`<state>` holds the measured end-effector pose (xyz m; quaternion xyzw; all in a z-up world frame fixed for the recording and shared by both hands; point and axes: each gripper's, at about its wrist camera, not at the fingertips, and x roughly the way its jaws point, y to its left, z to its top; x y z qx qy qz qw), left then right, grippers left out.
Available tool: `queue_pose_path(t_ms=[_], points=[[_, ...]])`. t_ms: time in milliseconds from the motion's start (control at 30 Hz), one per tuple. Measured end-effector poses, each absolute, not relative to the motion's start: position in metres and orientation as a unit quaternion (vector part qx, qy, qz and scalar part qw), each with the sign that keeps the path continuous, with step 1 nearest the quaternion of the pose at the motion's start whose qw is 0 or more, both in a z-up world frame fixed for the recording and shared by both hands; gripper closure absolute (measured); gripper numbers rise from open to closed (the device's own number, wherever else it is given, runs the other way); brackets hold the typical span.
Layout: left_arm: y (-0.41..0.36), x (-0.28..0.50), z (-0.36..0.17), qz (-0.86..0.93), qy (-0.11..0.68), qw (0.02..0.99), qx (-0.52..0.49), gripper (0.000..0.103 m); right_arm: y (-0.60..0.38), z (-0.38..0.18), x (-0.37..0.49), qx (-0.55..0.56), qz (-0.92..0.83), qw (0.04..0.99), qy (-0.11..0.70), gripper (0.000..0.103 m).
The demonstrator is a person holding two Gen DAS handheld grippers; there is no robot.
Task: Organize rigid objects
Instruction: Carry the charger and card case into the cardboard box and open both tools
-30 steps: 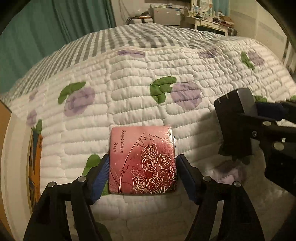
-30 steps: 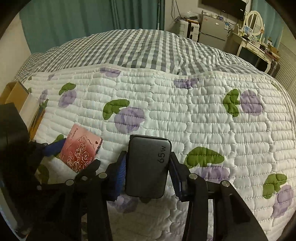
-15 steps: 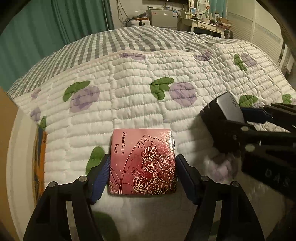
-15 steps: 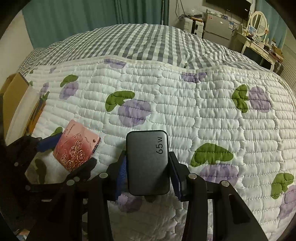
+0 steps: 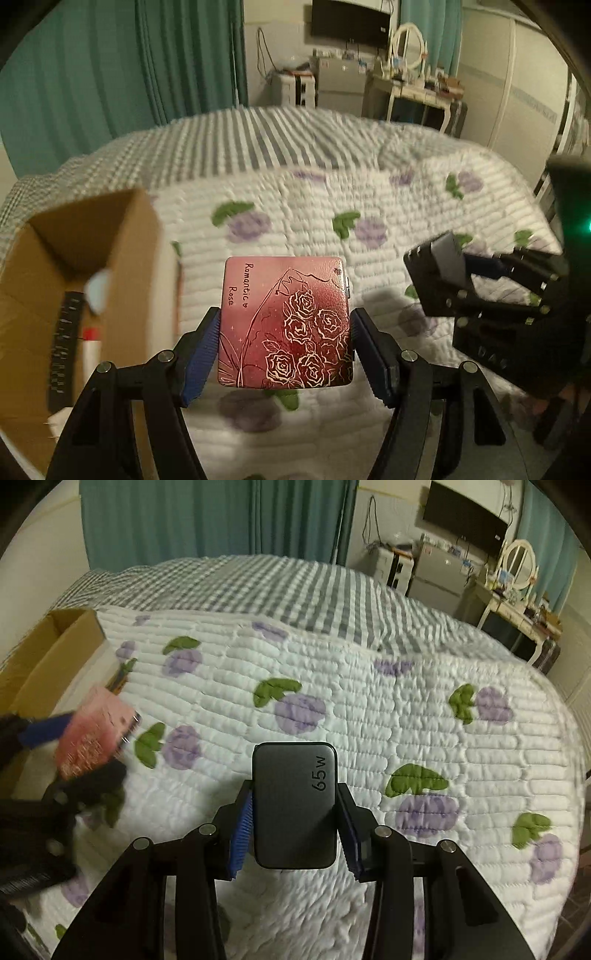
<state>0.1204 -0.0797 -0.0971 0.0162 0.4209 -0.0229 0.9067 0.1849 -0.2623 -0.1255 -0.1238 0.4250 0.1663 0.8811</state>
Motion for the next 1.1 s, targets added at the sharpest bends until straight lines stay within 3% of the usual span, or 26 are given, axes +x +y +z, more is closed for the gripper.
queue_pose_path(t_ms=[633, 867, 1100], points=[[0.031, 0.041, 0.047, 0.026, 0.313, 0.949, -0.013, 0.032, -0.152, 0.019, 0.086, -0.138, 0.253, 0.899, 0.331, 0.062], [0.078, 0.031, 0.058, 0.044, 0.307, 0.951, -0.017, 0.032, -0.100, 0.057, 0.060, -0.149, 0.297, 0.895, 0.297, 0.062], [0.119, 0.045, 0.033, 0.064, 0.335, 0.940, -0.010, 0.032, -0.046, 0.045, 0.069, -0.162, 0.320, 0.882, 0.306, 0.062]])
